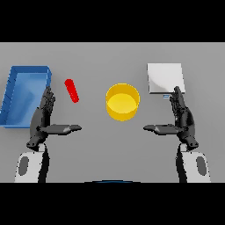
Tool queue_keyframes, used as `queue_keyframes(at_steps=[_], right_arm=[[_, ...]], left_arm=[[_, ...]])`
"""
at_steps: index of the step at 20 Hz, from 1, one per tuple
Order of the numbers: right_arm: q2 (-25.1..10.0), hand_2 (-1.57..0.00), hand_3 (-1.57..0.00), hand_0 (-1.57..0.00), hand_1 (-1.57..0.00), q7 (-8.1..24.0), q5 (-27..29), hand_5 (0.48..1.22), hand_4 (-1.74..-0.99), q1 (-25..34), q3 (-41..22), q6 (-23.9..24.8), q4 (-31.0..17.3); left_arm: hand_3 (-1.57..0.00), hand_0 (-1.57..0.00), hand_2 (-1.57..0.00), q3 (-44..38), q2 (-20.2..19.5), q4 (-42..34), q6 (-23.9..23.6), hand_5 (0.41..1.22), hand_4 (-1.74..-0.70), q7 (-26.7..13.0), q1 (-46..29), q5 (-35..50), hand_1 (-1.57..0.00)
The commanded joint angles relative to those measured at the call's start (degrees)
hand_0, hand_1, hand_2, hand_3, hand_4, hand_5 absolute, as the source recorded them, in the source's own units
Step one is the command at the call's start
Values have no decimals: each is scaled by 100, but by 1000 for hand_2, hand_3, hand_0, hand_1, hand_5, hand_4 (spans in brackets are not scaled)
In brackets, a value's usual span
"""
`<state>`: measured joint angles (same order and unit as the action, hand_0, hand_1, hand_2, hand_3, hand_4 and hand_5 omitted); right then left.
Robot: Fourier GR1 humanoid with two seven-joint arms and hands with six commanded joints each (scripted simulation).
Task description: Pick up the red beaker and tilt it to pour out 1 green nut into yellow bowl. Pick up the yellow bowl and place it on the metallic measuring scale.
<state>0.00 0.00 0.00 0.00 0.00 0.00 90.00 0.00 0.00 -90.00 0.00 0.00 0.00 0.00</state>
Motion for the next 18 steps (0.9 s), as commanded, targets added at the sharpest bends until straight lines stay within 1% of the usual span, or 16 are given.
queue_keyframes(at_steps=[1,6,7,8,9,11,13,14,15,16,17,18], right_arm=[[-7,1,1,1,1,-2,8,660,-1128,-3,7,0,3],[-101,1,1,1,1,-28,89,660,-1128,-30,71,-85,2],[-265,1,1,1,1,-566,-502,660,-1128,-232,-208,26,207],[-304,1,1,1,1,-838,-921,663,-1128,-410,-446,118,365],[-326,1,1,1,1,-876,-1188,664,-1127,-500,-576,195,434],[-366,1,1,1,1,-880,-1340,668,-1126,-606,-667,205,558],[-361,1,1,1,1,-806,-1503,659,-1112,-687,-736,284,647],[-328,1,1,1,1,-840,-1473,660,-1120,-715,-734,283,633],[-306,1,1,1,1,-800,-1451,658,-1121,-742,-754,260,672],[-366,1,1,1,1,-753,-1386,653,-1123,-713,-695,222,712],[-368,1,1,1,1,-645,-1410,652,-1127,-672,-675,267,721],[-357,1,1,1,1,-626,-1456,650,-1130,-674,-721,275,805]], left_arm=[[1,1,1,-25,-21,17,0,623,-1093,-14,24,18,1],[1,1,1,-248,-233,246,121,623,-1093,-65,242,192,1],[1,1,1,-60,-318,32,111,623,-1093,177,1,-92,1],[1,1,1,100,-364,-213,112,620,-1094,351,-246,-292,1],[1,1,1,168,-403,-342,81,618,-1094,309,-323,-409,1],[1,1,1,276,-426,-485,71,615,-1096,224,-469,-543,1],[1,1,1,357,-411,-558,22,616,-1096,24,-413,-654,1],[1,1,1,342,-444,-501,14,613,-1094,-75,-343,-681,1],[1,1,1,365,-435,-426,11,612,-1090,-71,-343,-726,1],[1,1,1,381,-412,-271,1,612,-1090,-106,-193,-773,1],[1,1,1,407,-372,-155,-52,617,-1095,-30,-126,-855,1],[1,1,1,364,-384,-19,-83,623,-1106,49,17,-873,1]])
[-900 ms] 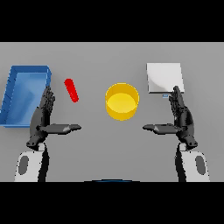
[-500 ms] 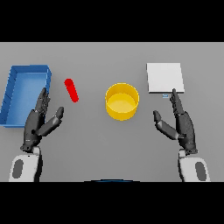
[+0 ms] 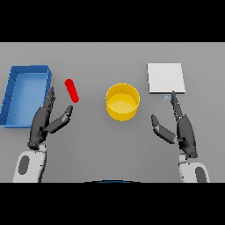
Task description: Pick up the red beaker and tilt it to pour out 1 green nut into yellow bowl. Pick up the yellow bowl and place it on the metallic measuring scale.
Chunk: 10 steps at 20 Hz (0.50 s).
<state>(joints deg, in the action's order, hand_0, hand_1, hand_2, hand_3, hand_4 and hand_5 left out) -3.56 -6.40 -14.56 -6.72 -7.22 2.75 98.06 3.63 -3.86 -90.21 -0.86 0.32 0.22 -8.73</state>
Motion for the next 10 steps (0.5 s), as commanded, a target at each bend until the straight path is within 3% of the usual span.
queue_keyframes(at_steps=[1,8,10], right_arm=[[21,1,1,1,1,54,37,650,-1143,35,10,-21,-68],[16,1,1,1,1,-151,299,667,-1222,23,109,-143,-72],[63,1,1,1,1,-68,299,666,-1230,105,123,-99,-142]], left_arm=[[1,1,1,-10,48,258,-25,627,-1116,74,171,-30,1],[1,1,1,-362,54,1695,-206,630,-1151,426,1273,-51,1],[1,1,1,-436,72,2069,-252,631,-1163,534,1566,-62,1]])
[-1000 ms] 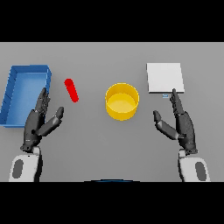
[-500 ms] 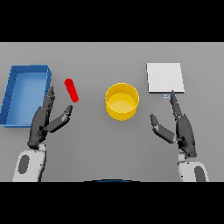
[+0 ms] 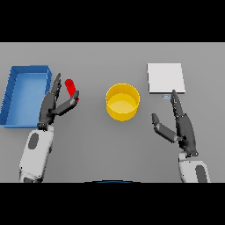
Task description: Pick up the red beaker and tilt it to pour out 1 green nut into yellow bowl. Pick up the yellow bowl and place it on the metallic measuring scale.
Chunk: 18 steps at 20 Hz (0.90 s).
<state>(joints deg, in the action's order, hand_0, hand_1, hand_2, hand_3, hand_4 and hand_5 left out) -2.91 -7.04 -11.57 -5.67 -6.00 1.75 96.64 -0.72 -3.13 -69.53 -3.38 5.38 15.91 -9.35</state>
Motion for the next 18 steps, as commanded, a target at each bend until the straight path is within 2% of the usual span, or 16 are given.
queue_keyframes(at_steps=[1,5,15,16,17,18], right_arm=[[-35,1,1,1,1,31,4,666,-1233,-14,18,-9,19],[-93,1,1,1,1,35,7,673,-1247,-48,25,-48,58],[-76,1,1,1,1,-66,89,691,-1265,-183,30,-73,227],[-72,1,1,1,1,11,38,691,-1259,-116,32,-29,181],[-81,1,1,1,1,46,20,691,-1255,-139,11,-40,217],[-107,1,1,1,1,34,-2,690,-1252,-79,47,-14,146]], left_arm=[[1,1,1,-83,14,209,-12,635,-1175,110,134,52,1],[1,1,1,-177,4,1004,-105,636,-1206,529,562,-70,1],[1,1,1,-362,83,2349,-444,692,-1271,1055,1591,-271,1],[1,1,-41,-430,90,2453,-505,715,-1297,1211,1638,-245,-24],[-47,-93,-150,-484,104,2554,-575,741,-1324,1320,1726,-232,-141],[-218,-322,-358,-547,166,2670,-649,770,-1355,1356,1818,-195,-364]])
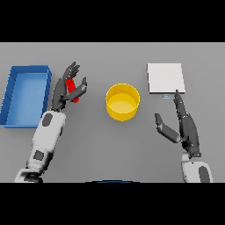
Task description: Pick up the red beaker and tilt it to pour out 1 green nut into yellow bowl. Pick up the yellow bowl and place it on the metallic measuring scale.
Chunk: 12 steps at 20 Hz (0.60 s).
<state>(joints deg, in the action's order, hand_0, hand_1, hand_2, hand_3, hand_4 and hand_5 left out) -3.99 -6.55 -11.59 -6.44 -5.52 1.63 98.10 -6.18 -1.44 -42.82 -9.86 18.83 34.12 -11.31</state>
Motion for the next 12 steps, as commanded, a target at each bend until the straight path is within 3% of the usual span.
queue_keyframes(at_steps=[1,2,3,5,6,8,12], right_arm=[[17,1,1,1,1,14,-14,688,-1247,45,-17,-3,-42],[12,1,1,1,1,-87,-20,692,-1245,-23,-29,-10,-5],[-1,1,1,1,1,-113,-67,695,-1241,-41,-41,7,-11],[64,1,1,1,1,-62,-62,688,-1233,4,-62,21,-63],[78,1,1,1,1,-31,-64,686,-1233,41,-66,28,-66],[91,1,1,1,1,-59,-100,680,-1219,53,-89,40,-91],[77,1,1,1,1,-137,-164,667,-1175,92,-75,85,-200]], left_arm=[[-421,-572,-600,-27,56,86,-88,860,-1424,26,33,-3,-606],[-584,-772,-794,-14,106,90,-153,933,-1480,28,48,-35,-799],[-761,-932,-950,-18,99,107,-117,990,-1529,275,7,-56,-953],[-997,-1162,-1173,-85,130,242,-42,1073,-1601,561,62,12,-1176],[-1111,-1244,-1253,-93,138,299,-103,1103,-1572,588,100,4,-1255],[-1277,-1361,-1367,-157,131,303,-118,1125,-1633,534,127,92,-1369],[-1451,-1485,-1488,-84,87,97,-196,1127,-1697,356,199,82,-1488]])
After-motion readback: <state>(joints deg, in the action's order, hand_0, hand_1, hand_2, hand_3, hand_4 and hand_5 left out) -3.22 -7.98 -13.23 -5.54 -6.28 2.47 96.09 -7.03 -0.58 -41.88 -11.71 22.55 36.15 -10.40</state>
